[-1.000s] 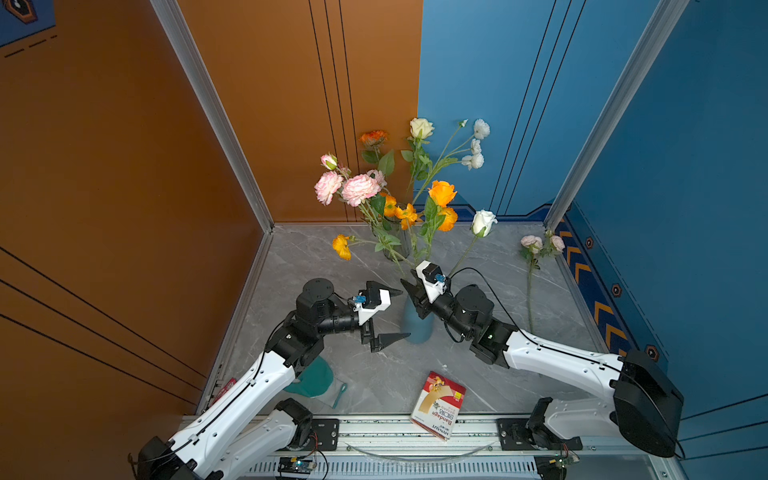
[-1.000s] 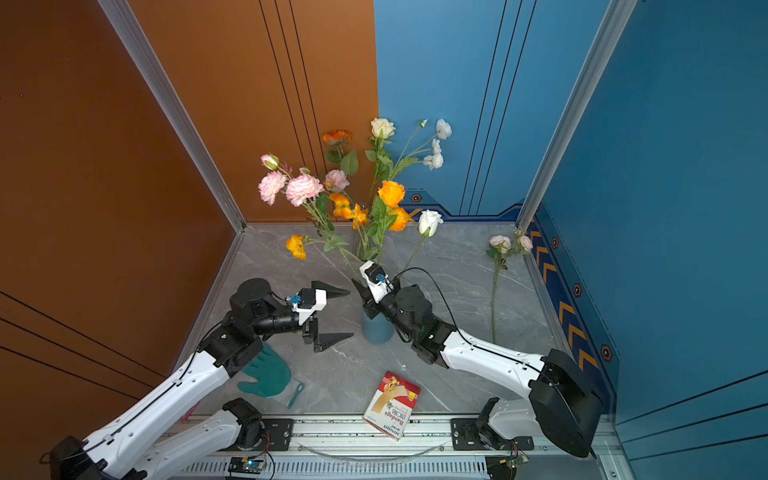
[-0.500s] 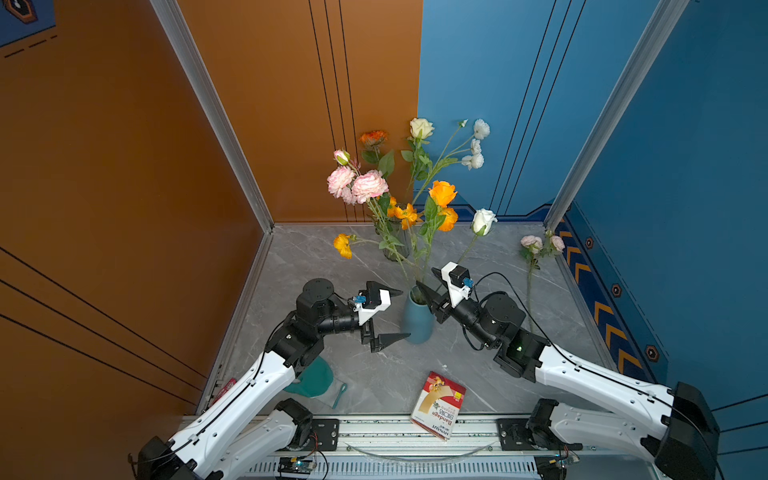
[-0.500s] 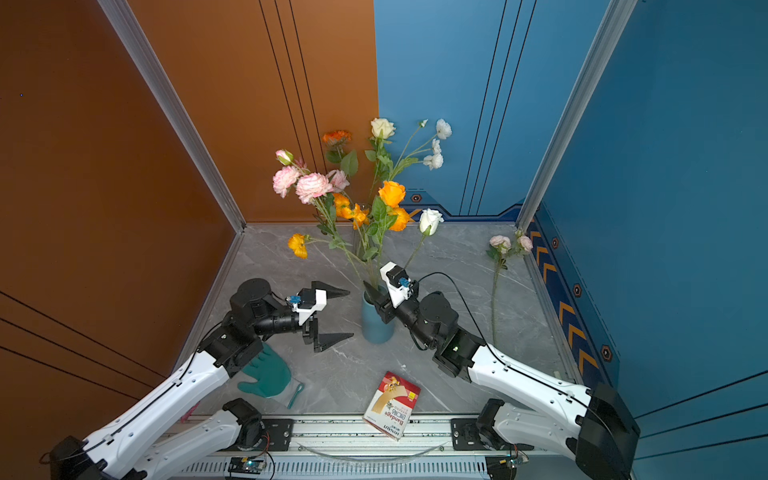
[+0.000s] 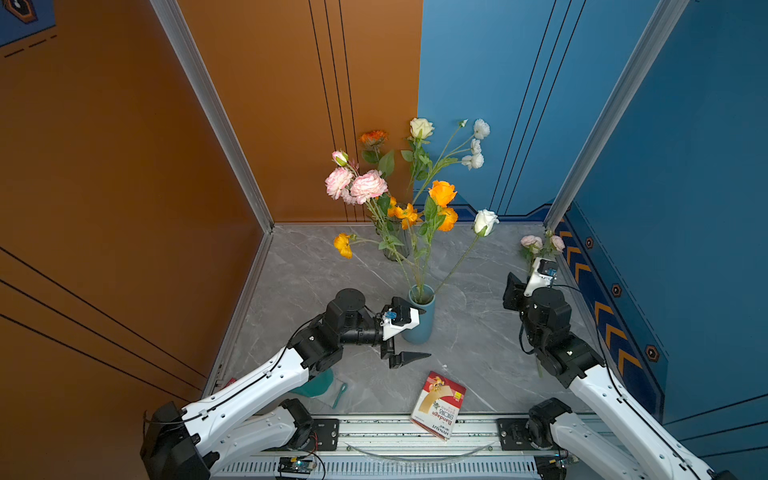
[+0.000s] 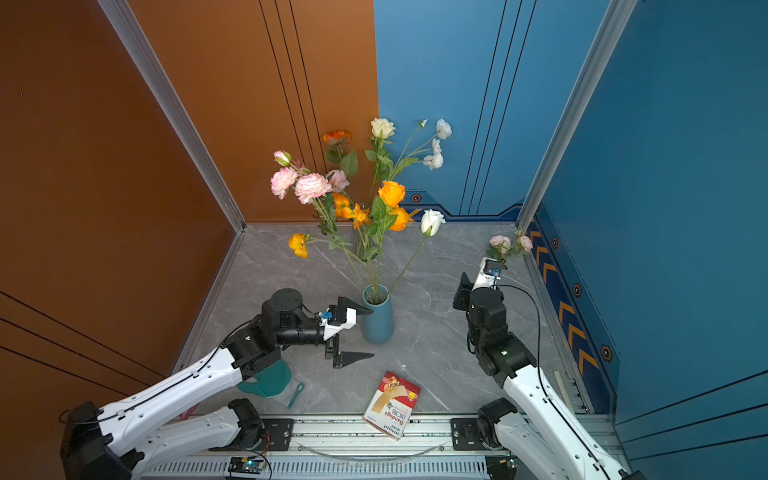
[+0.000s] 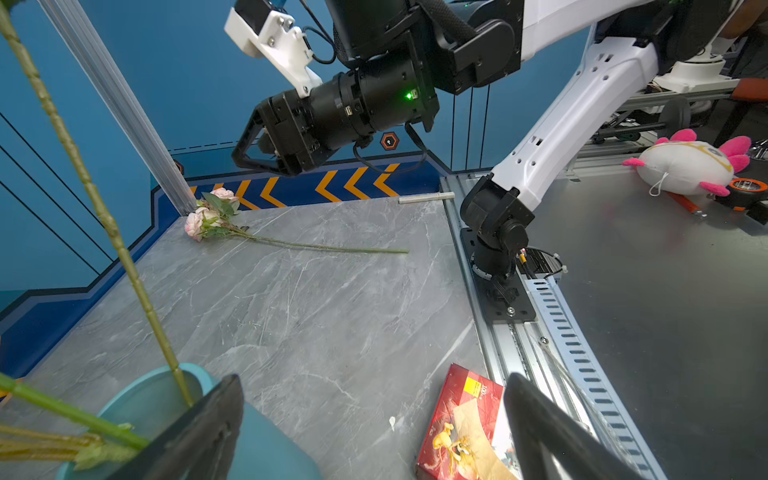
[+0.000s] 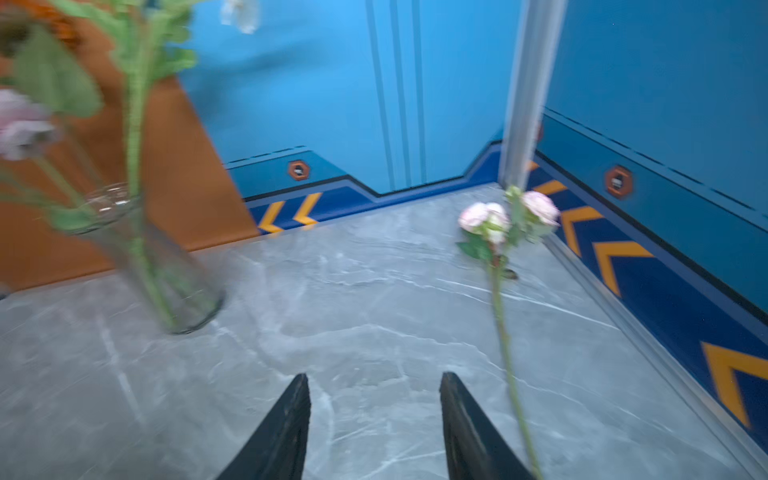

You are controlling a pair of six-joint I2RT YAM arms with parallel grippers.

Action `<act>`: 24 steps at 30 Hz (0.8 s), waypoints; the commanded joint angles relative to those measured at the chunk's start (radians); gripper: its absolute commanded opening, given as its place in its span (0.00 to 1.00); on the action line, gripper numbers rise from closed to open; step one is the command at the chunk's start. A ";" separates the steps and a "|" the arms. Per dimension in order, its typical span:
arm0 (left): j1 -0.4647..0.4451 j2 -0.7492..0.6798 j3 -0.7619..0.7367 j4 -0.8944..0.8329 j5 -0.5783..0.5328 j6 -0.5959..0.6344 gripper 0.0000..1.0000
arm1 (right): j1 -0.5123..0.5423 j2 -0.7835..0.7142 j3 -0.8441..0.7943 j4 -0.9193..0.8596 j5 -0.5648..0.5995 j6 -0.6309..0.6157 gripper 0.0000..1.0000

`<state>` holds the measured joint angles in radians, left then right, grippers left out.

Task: Arrange the flowers into the vase
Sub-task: 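Move the right gripper back to the last pink rose on the table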

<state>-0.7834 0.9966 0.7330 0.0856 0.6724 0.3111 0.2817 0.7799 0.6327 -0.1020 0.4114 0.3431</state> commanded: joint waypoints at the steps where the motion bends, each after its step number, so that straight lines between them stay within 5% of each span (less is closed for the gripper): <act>1: -0.009 -0.006 0.009 -0.007 -0.018 0.013 0.98 | -0.181 0.036 0.011 -0.200 -0.135 0.102 0.53; 5: -0.010 -0.013 0.009 -0.007 -0.005 0.011 0.98 | -0.408 0.164 0.038 -0.234 -0.380 0.096 0.51; 9: -0.011 -0.013 0.011 -0.006 0.001 0.011 0.98 | -0.517 0.325 0.089 -0.242 -0.541 0.061 0.48; 17: -0.014 -0.034 -0.001 -0.006 -0.058 0.035 0.98 | -0.542 0.503 0.134 -0.178 -0.508 -0.003 0.48; 24: -0.014 -0.024 -0.001 -0.007 -0.030 0.030 0.98 | -0.573 0.664 0.218 -0.165 -0.610 -0.016 0.46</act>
<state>-0.7868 0.9764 0.7330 0.0856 0.6357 0.3298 -0.2886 1.4055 0.8097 -0.2832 -0.1383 0.3511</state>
